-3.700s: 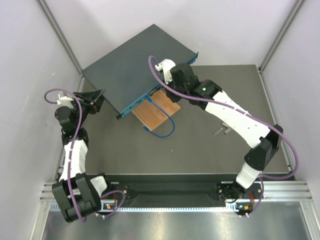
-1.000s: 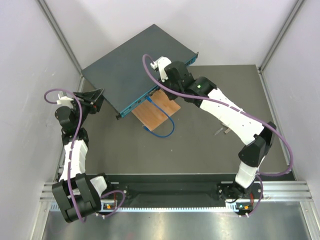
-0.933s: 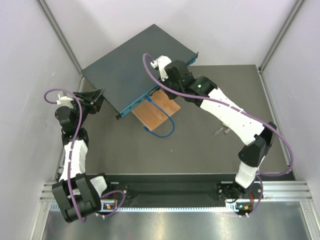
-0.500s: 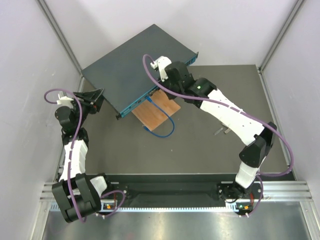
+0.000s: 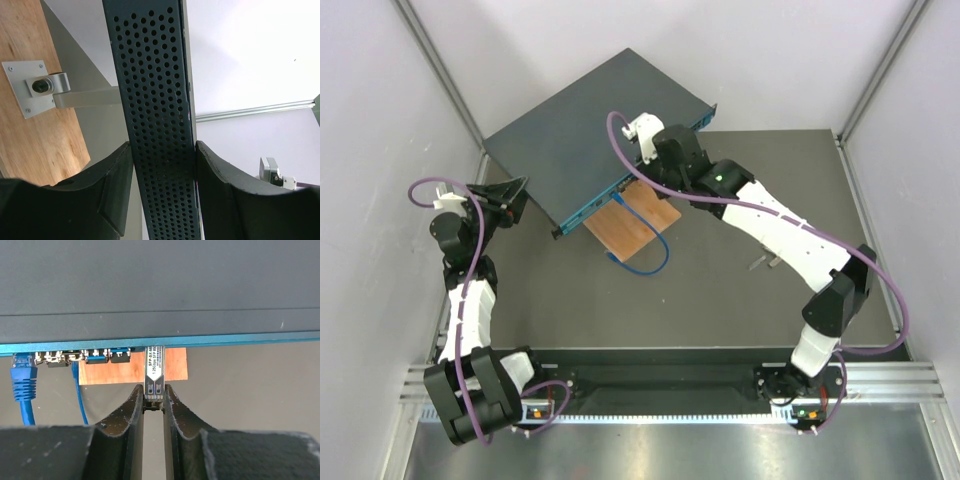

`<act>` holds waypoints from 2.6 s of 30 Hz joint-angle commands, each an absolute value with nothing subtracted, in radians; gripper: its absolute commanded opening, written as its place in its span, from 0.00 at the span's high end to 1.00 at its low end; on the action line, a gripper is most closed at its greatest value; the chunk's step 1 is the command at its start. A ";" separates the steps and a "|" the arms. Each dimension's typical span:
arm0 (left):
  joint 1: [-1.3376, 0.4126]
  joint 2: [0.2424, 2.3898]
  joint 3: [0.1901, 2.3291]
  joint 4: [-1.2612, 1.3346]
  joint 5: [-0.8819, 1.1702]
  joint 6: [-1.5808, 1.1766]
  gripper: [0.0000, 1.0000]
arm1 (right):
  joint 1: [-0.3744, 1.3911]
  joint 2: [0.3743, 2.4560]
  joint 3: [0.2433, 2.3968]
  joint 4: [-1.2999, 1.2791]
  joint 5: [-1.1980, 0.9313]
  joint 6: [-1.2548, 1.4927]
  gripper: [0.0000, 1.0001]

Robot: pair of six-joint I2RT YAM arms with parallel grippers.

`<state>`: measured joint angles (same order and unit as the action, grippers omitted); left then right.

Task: Insert the plug into the switch port

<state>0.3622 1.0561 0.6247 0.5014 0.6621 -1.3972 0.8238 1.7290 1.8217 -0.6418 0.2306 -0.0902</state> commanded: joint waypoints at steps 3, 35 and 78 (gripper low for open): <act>0.324 1.071 0.637 0.499 0.690 -1.312 1.00 | 0.821 1.736 1.937 -0.560 0.140 -0.114 1.00; 0.324 1.092 0.635 0.494 0.684 -1.313 1.00 | 0.818 1.789 1.902 -0.385 0.132 -0.086 0.96; 0.322 1.089 0.657 0.472 0.692 -1.284 1.00 | 0.692 1.686 1.851 -0.627 -0.040 -0.135 0.71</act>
<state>0.3618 1.0630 0.6308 0.4976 0.6651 -1.3880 0.6964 1.6695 1.7885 -0.6548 -0.0322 -0.1638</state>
